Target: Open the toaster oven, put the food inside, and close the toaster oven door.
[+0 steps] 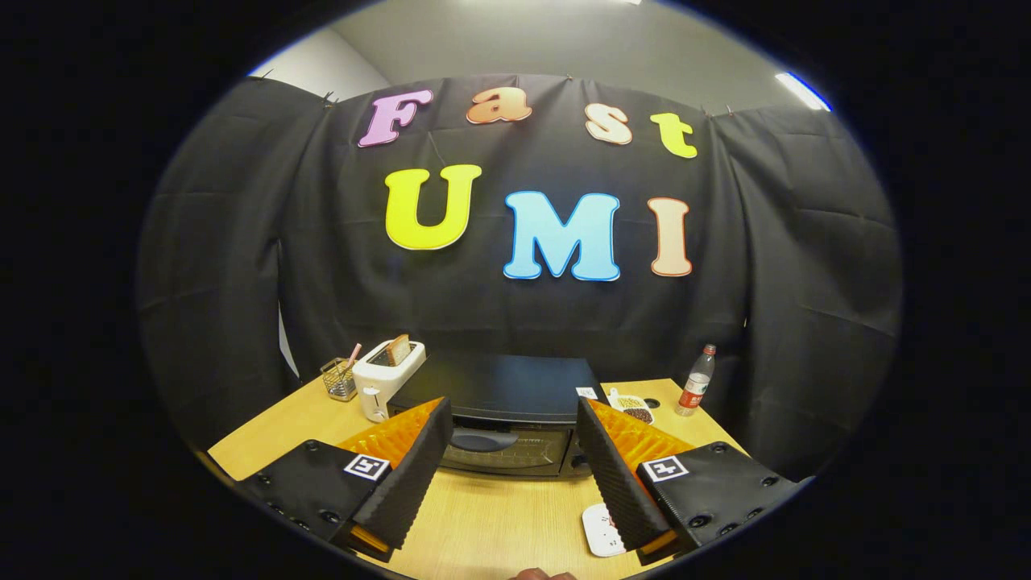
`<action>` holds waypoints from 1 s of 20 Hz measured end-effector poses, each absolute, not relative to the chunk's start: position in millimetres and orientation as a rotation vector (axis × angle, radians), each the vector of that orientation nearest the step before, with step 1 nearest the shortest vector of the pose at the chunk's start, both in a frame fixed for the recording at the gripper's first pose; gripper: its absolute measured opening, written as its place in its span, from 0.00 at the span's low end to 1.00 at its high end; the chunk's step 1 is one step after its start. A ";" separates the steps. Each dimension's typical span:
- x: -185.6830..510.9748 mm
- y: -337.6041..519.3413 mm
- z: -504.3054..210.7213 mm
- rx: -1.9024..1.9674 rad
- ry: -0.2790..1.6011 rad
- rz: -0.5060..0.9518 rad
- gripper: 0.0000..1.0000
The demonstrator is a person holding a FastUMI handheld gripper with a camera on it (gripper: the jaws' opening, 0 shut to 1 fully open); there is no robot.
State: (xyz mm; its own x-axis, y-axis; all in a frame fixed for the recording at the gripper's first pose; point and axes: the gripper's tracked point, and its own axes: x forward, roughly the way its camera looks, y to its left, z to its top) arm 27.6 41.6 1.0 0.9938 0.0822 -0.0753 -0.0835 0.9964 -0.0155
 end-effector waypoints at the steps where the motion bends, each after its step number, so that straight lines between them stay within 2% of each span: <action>1: 32.5 45.0 1.4 -0.024 0.076 0.088 0.98; 20: 135.2 69.2 -66.0 -0.012 0.272 0.076 0.98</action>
